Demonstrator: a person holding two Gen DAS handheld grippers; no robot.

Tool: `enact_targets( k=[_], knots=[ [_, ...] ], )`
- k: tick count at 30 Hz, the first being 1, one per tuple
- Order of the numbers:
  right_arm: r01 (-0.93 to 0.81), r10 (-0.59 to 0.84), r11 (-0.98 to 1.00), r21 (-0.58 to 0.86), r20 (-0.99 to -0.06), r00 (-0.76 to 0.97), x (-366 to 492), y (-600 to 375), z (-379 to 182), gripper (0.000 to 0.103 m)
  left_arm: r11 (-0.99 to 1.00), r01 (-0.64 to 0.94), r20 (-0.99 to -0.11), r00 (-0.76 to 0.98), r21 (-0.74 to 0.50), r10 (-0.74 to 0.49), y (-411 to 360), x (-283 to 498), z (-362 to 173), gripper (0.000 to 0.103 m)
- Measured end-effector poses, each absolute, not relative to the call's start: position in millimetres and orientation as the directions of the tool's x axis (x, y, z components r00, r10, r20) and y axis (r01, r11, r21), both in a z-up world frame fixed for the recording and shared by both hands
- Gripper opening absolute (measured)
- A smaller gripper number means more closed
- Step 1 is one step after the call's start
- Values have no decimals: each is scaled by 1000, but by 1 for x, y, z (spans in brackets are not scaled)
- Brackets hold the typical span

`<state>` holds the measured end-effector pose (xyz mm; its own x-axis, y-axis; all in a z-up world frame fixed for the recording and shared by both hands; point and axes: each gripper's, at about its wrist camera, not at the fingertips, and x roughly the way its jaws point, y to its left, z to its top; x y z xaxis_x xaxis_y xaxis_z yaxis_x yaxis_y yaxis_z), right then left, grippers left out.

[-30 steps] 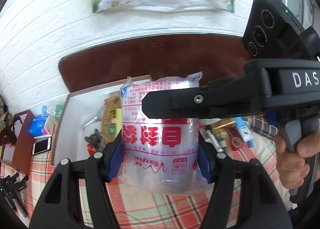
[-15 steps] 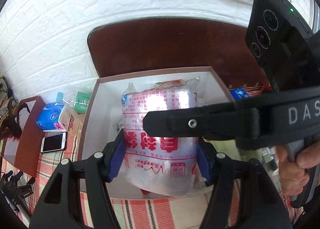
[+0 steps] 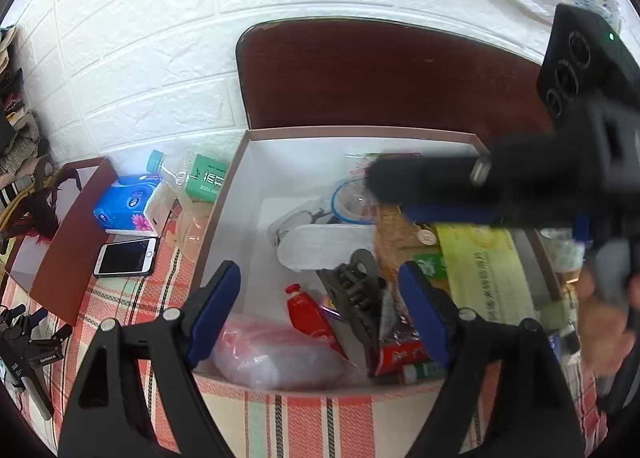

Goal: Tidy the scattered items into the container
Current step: 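Move the right gripper back to the pile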

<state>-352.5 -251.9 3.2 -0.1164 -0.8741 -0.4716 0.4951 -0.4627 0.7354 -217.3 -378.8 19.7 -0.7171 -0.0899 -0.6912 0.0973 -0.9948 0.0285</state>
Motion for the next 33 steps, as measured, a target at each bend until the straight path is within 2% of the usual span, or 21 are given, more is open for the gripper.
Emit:
enact_targets(
  k=[2,6,11,20,26,33],
  knots=[
    [487,-884,-455,745,-445,-145,-346,-230,18,61,-995,91,-685,-723,36,-91,-371,-206,26,81],
    [471,-880,-473,745,-430,-204,-328,-180,40,74,-998,59,-673,-739,-2,-42,-352,-182,36,82],
    [436,-839,-544,717,-474,-268,-289,-101,43,74,-999,-30,-674,-737,-29,42,-302,-153,35,82],
    [215,-776,-615,759,-534,-335,-229,24,-8,74,-978,-189,-721,-665,-91,196,-199,-119,-1,83],
    [175,-761,-633,754,-565,-319,-200,41,-31,74,-965,-246,-766,-602,-93,227,-145,-107,-39,83],
    [193,-751,-657,728,-613,-245,-200,25,-48,74,-966,-225,-782,-577,-125,235,-131,-103,-67,83]
  ],
)
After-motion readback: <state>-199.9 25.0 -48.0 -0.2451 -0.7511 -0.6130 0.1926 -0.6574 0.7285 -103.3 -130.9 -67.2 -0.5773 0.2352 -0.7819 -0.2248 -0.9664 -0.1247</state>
